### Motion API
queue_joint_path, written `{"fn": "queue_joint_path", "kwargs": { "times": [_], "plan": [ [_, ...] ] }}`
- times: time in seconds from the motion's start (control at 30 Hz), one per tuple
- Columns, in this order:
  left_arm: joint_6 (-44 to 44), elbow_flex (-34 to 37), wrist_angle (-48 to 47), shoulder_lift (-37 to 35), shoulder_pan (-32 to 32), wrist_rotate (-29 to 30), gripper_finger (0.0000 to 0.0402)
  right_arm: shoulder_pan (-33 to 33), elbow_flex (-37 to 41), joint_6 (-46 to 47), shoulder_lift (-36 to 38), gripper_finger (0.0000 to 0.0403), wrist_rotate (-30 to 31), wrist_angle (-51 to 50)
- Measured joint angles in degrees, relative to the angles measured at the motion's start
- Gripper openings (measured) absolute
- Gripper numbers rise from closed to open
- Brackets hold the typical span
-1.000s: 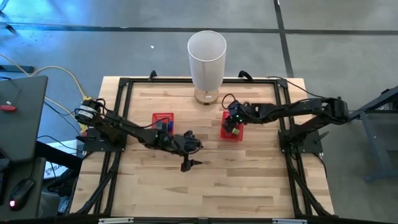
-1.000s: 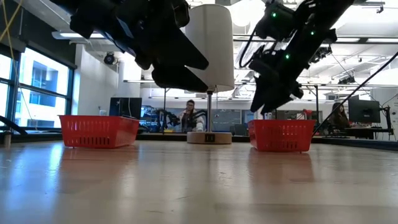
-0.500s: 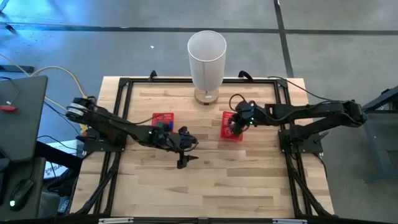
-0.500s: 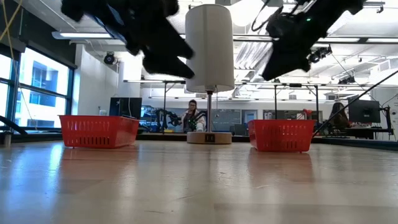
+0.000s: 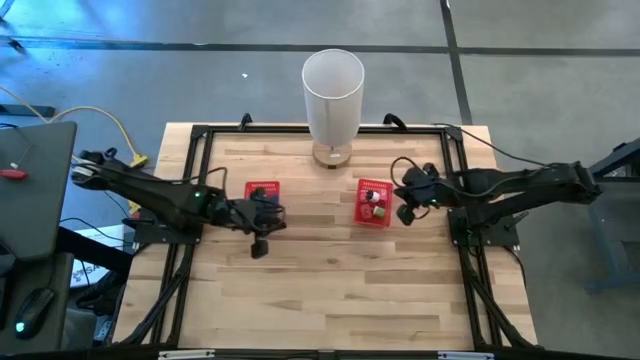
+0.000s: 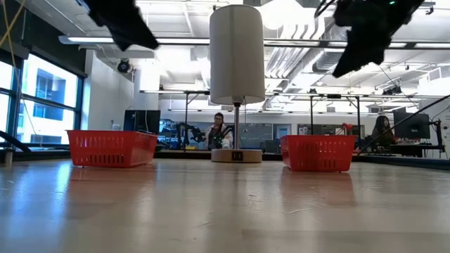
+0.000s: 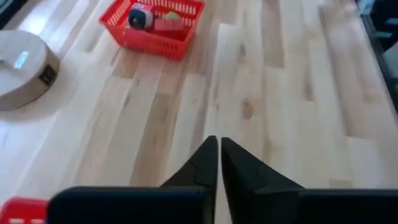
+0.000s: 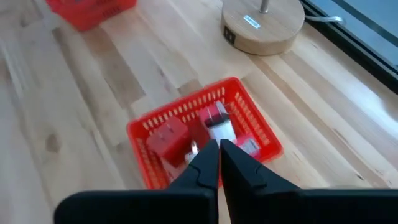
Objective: Pick & Place Office items
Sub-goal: Return to Home Position
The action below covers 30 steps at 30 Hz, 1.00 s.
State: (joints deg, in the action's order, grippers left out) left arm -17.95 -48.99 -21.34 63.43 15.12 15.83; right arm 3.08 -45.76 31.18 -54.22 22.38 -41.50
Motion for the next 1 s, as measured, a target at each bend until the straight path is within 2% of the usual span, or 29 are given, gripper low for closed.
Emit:
{"fn": "queue_joint_path", "kwargs": {
  "times": [0.17, 0.27, 0.33, 0.47, 0.57, 0.7, 0.87, 1.0],
  "plan": [
    [-1.0, 0.0, -2.9, -4.3, 2.5, 0.1, 0.0002, 2.3, 3.5, -2.2, 8.1, 0.0003, -3.3, 0.0],
    [0.3, 0.0, -6.3, -7.0, 3.4, 1.6, 0.0001, 3.6, 8.2, -2.6, 14.6, 0.0003, -4.5, 4.1],
    [2.1, 0.0, -7.4, -8.9, 3.7, 2.3, 0.0001, 4.2, 12.4, -4.6, 20.0, 0.0002, -5.5, 9.3],
    [4.7, 1.3, -8.2, -13.1, 3.8, 2.3, 0.0000, 3.5, 22.4, -10.9, 30.4, 0.0002, -11.9, 23.2],
    [4.6, 3.2, -9.4, -17.0, 3.2, 2.3, 0.0000, 1.5, 27.8, -13.4, 35.2, 0.0002, -16.0, 31.5],
    [2.7, 9.7, -7.3, -23.8, 2.5, 2.3, 0.0000, -1.5, 33.3, -14.7, 38.0, 0.0002, -21.9, 37.9],
    [0.5, 20.9, 2.8, -32.6, 2.4, 1.8, 0.0000, -4.9, 39.9, -17.2, 37.8, 0.0002, -28.1, 48.8],
    [1.3, 28.3, 11.1, -37.2, 3.4, -1.4, 0.0000, -6.3, 45.2, -19.2, 37.5, 0.0002, -30.7, 60.7]
  ]
}}
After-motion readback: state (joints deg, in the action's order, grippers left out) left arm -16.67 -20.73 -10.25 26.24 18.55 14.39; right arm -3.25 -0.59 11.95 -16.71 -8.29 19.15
